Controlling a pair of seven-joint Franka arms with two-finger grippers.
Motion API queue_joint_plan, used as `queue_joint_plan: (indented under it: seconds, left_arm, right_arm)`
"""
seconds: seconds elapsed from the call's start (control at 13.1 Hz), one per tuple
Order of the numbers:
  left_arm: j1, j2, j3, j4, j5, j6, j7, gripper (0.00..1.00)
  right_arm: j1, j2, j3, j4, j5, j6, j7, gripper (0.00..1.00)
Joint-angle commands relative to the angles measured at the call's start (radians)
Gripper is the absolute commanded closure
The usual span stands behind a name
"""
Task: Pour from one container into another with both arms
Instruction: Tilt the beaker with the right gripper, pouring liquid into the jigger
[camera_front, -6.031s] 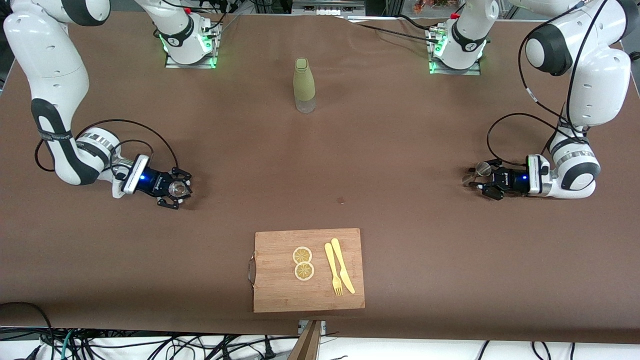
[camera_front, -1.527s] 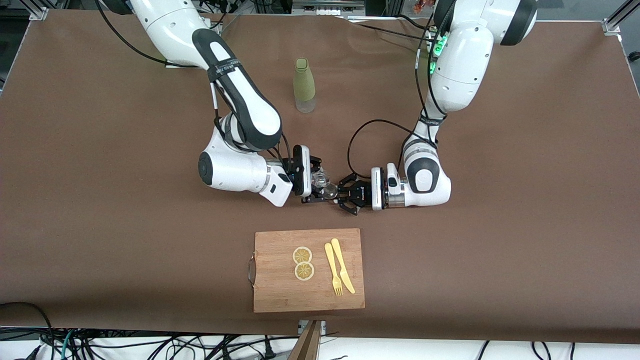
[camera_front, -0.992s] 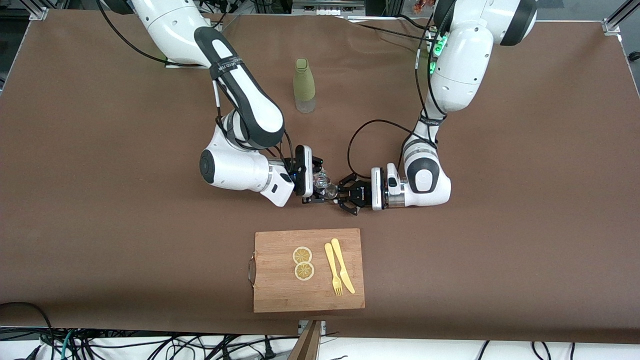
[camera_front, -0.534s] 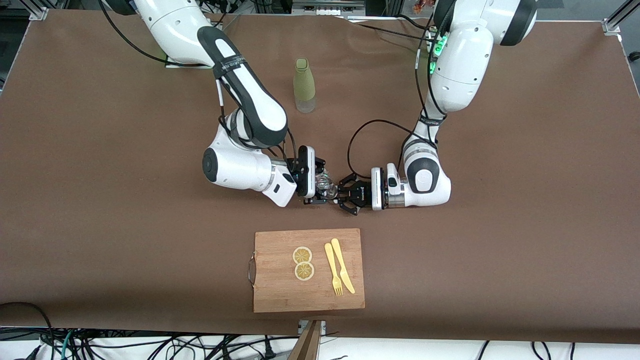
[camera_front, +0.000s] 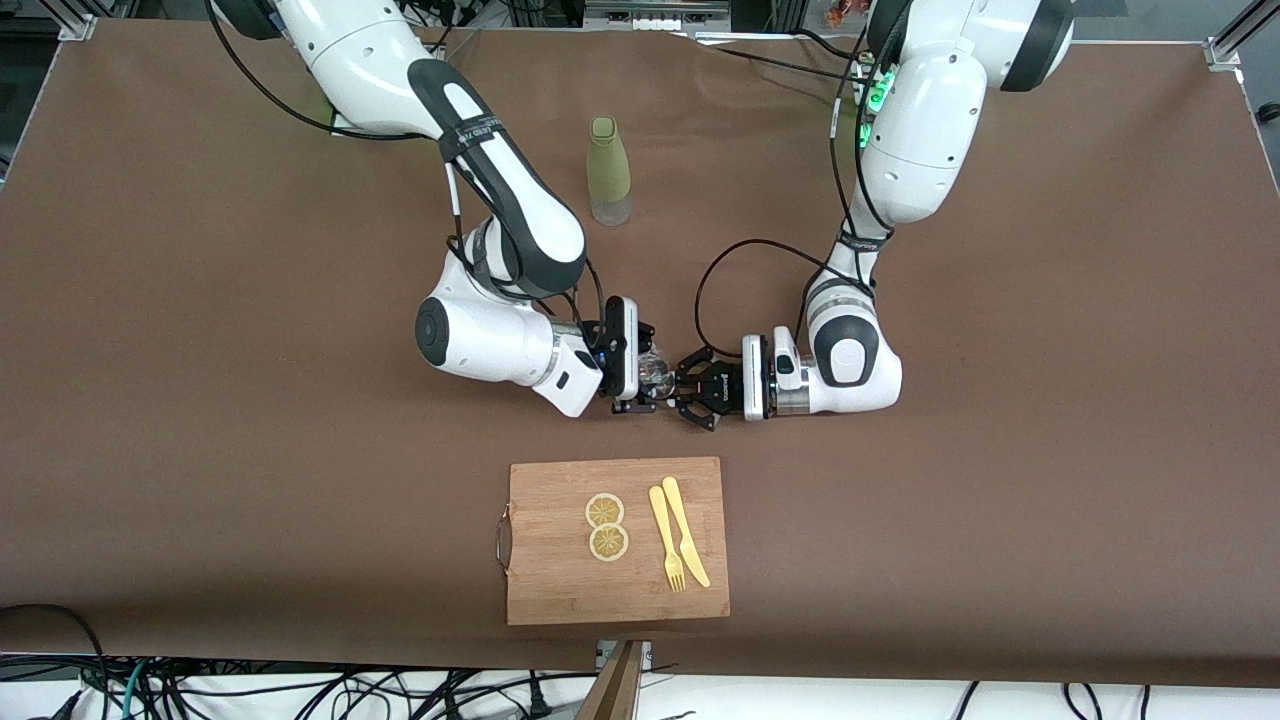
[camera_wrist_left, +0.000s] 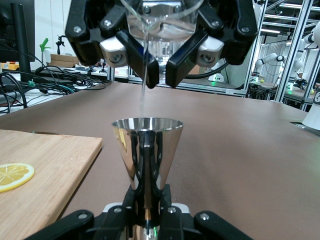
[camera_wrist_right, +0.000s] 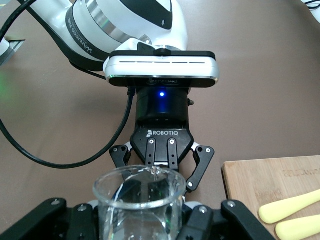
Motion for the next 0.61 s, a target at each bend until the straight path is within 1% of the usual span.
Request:
queue_joint_plan:
  seconds: [0.0, 0.15, 0.23, 0.31, 0.46, 0.53]
  left_arm:
    - [-0.007, 0.010, 0.001, 0.023, -0.031, 0.018, 0.021, 1.00]
    - [-0.007, 0.010, 0.001, 0.023, -0.031, 0.018, 0.021, 1.00]
    - [-0.007, 0.011, 0.001, 0.024, -0.031, 0.018, 0.021, 1.00]
    - [-0.007, 0.010, 0.001, 0.024, -0.031, 0.018, 0.021, 1.00]
    - [-0.005, 0.010, 0.001, 0.023, -0.030, 0.016, 0.023, 1.00]
    - [-0.002, 0.008, 0.001, 0.023, -0.028, 0.015, 0.024, 1.00]
  right_arm:
    - [0.010, 0.013, -0.004, 0.035, -0.019, 0.005, 0.029, 1.00]
    - [0.008, 0.012, -0.003, 0.033, -0.003, 0.007, 0.022, 1.00]
    - [0.001, 0.012, -0.001, 0.030, 0.018, 0.007, 0.009, 1.00]
    - [-0.001, 0.012, -0.001, 0.026, 0.061, 0.007, -0.013, 1.00]
    - [-0.001, 0.007, -0.004, 0.017, 0.200, 0.002, -0.131, 1.00]
    - [-0.010, 0.007, -0.004, 0.007, 0.243, 0.001, -0.177, 1.00]
